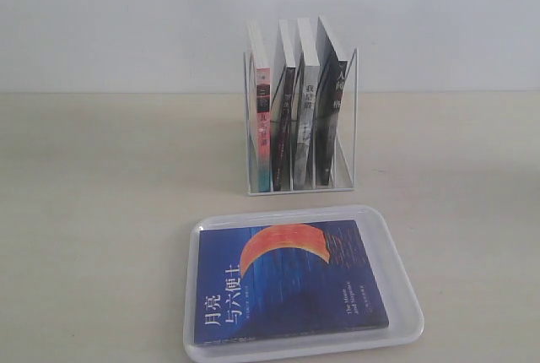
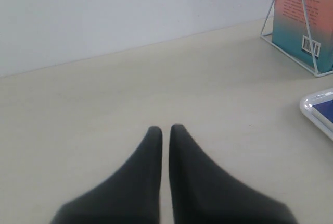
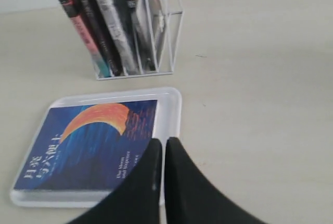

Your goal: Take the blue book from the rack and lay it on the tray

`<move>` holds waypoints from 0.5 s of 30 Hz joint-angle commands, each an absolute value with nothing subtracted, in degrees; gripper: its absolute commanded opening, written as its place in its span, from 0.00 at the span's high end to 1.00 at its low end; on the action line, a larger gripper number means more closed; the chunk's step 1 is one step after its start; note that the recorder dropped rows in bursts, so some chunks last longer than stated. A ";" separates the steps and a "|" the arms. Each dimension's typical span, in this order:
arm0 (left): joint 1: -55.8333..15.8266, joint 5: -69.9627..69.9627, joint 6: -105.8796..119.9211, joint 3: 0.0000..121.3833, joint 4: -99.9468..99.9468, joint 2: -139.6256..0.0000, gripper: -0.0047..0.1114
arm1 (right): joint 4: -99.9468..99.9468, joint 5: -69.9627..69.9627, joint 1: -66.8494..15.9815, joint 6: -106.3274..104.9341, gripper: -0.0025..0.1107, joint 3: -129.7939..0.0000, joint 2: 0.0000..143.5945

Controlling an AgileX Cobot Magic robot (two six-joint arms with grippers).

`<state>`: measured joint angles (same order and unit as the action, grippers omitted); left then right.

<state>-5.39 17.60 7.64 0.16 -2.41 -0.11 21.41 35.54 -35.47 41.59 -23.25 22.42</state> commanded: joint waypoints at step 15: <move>-5.90 16.81 7.06 0.00 -1.93 0.00 0.92 | 5.98 23.53 -3.29 33.45 0.97 -9.03 6.05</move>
